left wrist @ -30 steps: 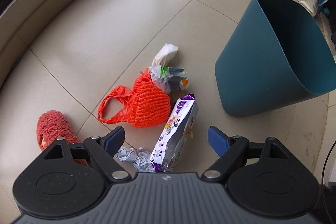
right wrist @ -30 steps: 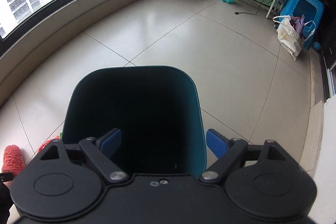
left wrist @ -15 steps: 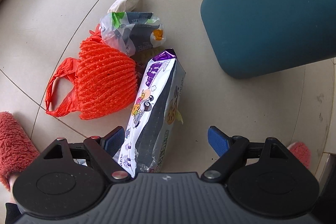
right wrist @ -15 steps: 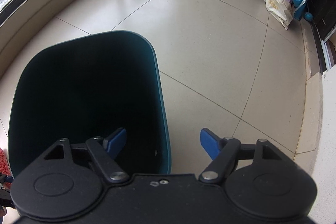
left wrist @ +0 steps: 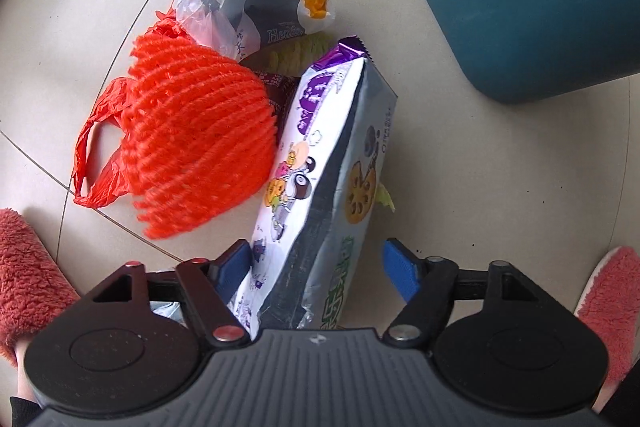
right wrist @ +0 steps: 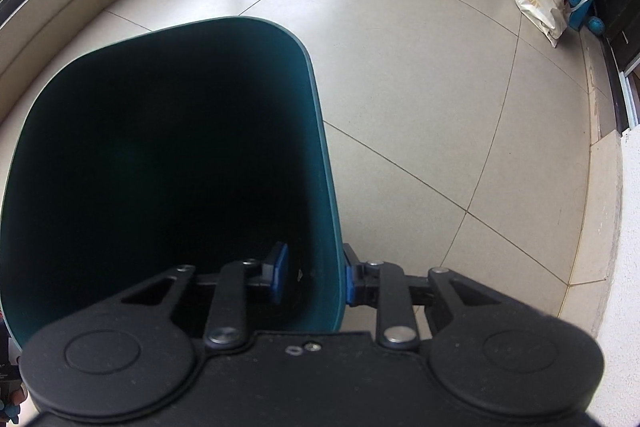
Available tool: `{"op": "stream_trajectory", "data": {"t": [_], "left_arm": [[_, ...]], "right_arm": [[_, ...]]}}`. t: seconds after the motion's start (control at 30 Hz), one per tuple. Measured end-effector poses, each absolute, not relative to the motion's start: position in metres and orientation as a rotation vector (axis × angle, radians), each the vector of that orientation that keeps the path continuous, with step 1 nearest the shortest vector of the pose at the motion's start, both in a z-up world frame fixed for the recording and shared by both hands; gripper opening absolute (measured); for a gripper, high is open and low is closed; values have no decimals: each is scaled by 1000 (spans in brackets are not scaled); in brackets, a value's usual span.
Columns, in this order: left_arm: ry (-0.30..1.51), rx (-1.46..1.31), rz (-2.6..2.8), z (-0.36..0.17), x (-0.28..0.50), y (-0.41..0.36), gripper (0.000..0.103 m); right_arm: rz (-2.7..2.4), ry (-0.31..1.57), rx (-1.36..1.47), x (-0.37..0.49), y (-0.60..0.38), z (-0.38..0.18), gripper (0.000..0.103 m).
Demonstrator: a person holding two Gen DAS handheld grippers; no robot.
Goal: Collect trash
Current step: 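Lower the left tool to the purple-and-white snack bag and close on it, then lift the snack bag with the left tool toward the teal bin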
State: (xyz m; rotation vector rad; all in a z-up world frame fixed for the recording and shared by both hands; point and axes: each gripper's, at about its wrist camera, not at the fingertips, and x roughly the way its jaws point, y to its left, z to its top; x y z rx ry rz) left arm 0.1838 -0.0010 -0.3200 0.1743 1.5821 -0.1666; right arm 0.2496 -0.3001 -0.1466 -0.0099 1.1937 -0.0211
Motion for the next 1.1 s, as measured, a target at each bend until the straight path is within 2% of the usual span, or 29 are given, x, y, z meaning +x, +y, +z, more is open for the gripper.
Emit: {"op": "stream_trajectory", "data": {"t": [0.1, 0.27, 0.37, 0.43, 0.7, 0.83, 0.87, 0.93, 1.03, 1.07, 1.1], "left_arm": [[1592, 216, -129, -329, 184, 0, 31], [1560, 232, -112, -325, 183, 3, 13], [1532, 225, -109, -310, 183, 6, 7], [1527, 224, -98, -299, 183, 7, 4], [1437, 214, -109, -231, 180, 2, 3], [1485, 173, -170, -240, 172, 1, 4], [1498, 157, -172, -248, 170, -3, 5], [1525, 145, -175, -261, 166, -6, 14], [1534, 120, -178, -275, 164, -11, 54], [1533, 103, -179, -279, 164, -12, 76], [1529, 90, -185, -282, 164, -13, 83]], "right_arm": [[-27, 1189, -19, 248, -298, -147, 25], [-33, 1175, -45, 238, -288, -145, 23], [-39, 1173, -34, 239, -286, -143, 20], [-38, 1172, -22, 238, -289, -142, 19], [-26, 1158, 0, 236, -302, -138, 13], [-7, 1157, 14, 237, -308, -139, 14], [-1, 1158, 16, 237, -309, -139, 14], [13, 1156, 12, 237, -312, -140, 14], [28, 1156, 14, 236, -315, -142, 14], [30, 1157, 15, 236, -316, -143, 14], [32, 1160, 14, 236, -317, -143, 14]]}}
